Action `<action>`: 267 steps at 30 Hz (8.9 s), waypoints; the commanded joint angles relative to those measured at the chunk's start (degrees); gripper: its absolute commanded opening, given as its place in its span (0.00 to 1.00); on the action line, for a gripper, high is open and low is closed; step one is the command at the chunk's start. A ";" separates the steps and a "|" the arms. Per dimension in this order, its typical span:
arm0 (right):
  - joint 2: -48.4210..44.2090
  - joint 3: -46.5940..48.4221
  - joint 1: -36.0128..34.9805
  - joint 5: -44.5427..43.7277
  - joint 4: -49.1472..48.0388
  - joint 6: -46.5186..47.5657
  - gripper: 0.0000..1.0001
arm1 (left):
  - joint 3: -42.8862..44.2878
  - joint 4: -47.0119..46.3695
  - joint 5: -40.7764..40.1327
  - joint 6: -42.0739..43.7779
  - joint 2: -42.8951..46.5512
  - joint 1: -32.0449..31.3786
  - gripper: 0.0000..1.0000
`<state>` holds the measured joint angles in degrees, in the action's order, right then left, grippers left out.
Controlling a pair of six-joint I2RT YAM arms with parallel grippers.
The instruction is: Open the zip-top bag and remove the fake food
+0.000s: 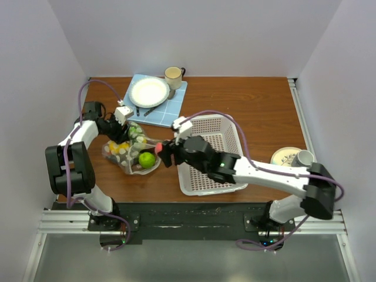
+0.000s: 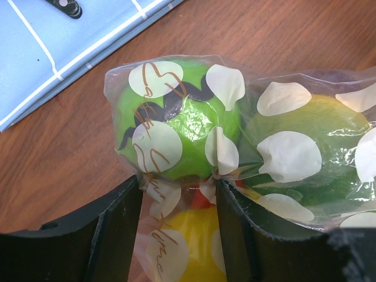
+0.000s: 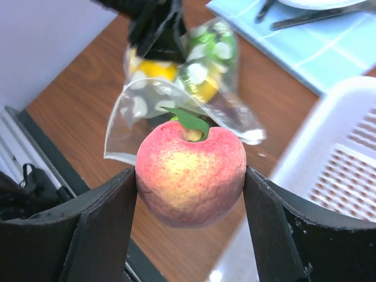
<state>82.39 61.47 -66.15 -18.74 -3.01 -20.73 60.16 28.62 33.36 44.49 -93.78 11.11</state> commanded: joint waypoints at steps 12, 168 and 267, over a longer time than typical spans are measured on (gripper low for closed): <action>-6.64 -13.05 8.41 -20.64 16.89 -9.77 0.78 | -2.50 1.96 -3.31 0.60 1.49 0.14 0.55; 13.31 -0.39 -9.35 2.04 -4.81 -1.86 0.87 | -0.48 5.22 -14.38 -8.72 2.19 -1.18 0.00; -4.15 -6.08 0.31 -7.97 4.41 2.63 0.17 | -2.51 8.73 -11.83 -4.41 5.36 -1.27 0.00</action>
<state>83.96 61.34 -68.69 -17.43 -0.80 -18.68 56.03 37.82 20.62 40.10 -88.58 10.04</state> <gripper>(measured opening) 0.568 0.018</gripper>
